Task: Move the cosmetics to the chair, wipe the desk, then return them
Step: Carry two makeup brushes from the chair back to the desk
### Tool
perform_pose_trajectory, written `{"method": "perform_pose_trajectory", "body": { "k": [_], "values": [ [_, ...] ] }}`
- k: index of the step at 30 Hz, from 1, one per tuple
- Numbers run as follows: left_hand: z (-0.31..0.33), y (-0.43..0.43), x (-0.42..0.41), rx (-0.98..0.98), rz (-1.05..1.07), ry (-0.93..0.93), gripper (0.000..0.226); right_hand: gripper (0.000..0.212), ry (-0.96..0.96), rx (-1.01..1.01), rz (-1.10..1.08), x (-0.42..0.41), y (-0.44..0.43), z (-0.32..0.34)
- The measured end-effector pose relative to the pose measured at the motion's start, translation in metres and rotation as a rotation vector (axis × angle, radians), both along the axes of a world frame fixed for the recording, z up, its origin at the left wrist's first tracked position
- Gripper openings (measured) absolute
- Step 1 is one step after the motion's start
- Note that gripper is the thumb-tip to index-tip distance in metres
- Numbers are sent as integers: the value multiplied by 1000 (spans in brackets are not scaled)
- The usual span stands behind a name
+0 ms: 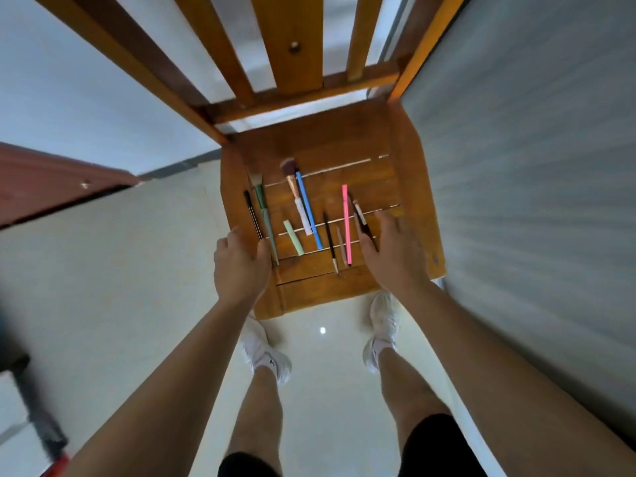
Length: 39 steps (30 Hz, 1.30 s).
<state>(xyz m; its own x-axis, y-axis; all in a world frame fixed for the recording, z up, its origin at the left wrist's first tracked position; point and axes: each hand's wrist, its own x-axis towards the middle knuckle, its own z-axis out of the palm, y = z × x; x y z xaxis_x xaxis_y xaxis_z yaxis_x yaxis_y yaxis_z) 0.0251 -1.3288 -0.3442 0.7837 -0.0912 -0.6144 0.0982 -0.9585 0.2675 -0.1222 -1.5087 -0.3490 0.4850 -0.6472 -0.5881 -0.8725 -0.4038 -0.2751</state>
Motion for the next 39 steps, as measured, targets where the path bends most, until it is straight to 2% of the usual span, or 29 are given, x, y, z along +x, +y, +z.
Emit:
{"method": "perform_pose_trajectory", "body": {
  "k": [4,8,11,16,27,34,39],
  "values": [
    [-42,-13,9,22,34,-78,63,47,-16,-15,-4,5,6,-40],
    [-61,-21,14,-36,84,-187,40,39,-75,-9,-113,11,7,-57],
    [-67,-22,17,-52,79,-188,29,28,-106,-11,-134,12,8,-60],
    [-63,-19,20,-67,93,-153,28,23,-115,-14,-163,16,8,-58],
    [-59,-6,12,-143,107,-117,29,29,-158,4,-255,14,10,-58],
    [-58,16,-2,-194,98,-90,27,22,-271,-52,-299,3,22,-56],
    [-45,28,-10,-244,135,-81,28,11,-250,-40,-317,-6,23,-50]
  ]
}}
